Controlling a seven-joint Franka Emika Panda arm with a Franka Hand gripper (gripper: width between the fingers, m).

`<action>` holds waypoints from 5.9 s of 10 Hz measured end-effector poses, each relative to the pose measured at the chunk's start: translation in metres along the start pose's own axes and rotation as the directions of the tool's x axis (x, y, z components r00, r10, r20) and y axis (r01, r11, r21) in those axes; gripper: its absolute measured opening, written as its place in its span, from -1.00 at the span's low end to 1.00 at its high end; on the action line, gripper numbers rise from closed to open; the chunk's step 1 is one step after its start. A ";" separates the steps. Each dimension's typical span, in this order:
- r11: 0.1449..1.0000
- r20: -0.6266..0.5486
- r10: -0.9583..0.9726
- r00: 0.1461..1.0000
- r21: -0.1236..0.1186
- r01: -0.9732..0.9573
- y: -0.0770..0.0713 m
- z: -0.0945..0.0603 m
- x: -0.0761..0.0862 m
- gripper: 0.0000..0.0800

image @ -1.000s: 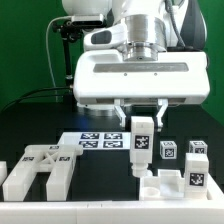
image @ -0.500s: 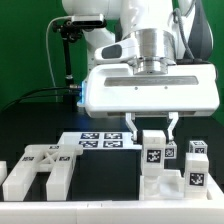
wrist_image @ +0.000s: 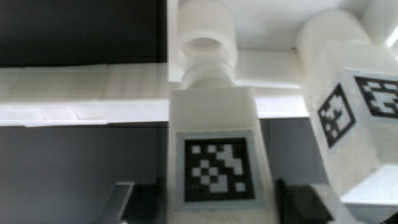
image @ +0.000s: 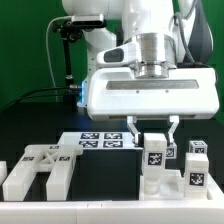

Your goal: Assemble chair

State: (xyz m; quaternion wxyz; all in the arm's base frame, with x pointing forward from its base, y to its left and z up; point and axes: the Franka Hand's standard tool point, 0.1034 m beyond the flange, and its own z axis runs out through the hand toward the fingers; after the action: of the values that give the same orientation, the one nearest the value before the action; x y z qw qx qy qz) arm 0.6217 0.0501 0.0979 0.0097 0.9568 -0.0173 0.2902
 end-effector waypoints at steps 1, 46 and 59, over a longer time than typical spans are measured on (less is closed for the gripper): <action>1.000 0.002 -0.002 1.000 -0.002 0.002 0.002 0.000 0.000 -0.29; 0.276 0.222 0.954 0.204 -0.372 -0.886 0.011 0.028 0.010 0.11; 0.879 0.437 0.466 0.770 -0.131 -0.458 0.000 0.034 -0.001 0.11</action>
Offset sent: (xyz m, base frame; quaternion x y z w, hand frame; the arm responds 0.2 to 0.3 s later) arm 0.0071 -0.0018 -0.0172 -0.0069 0.0168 0.0032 0.9998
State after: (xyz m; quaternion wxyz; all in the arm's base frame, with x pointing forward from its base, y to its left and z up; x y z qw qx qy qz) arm 0.6397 0.0492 0.0694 -0.0582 0.9636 -0.2558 0.0510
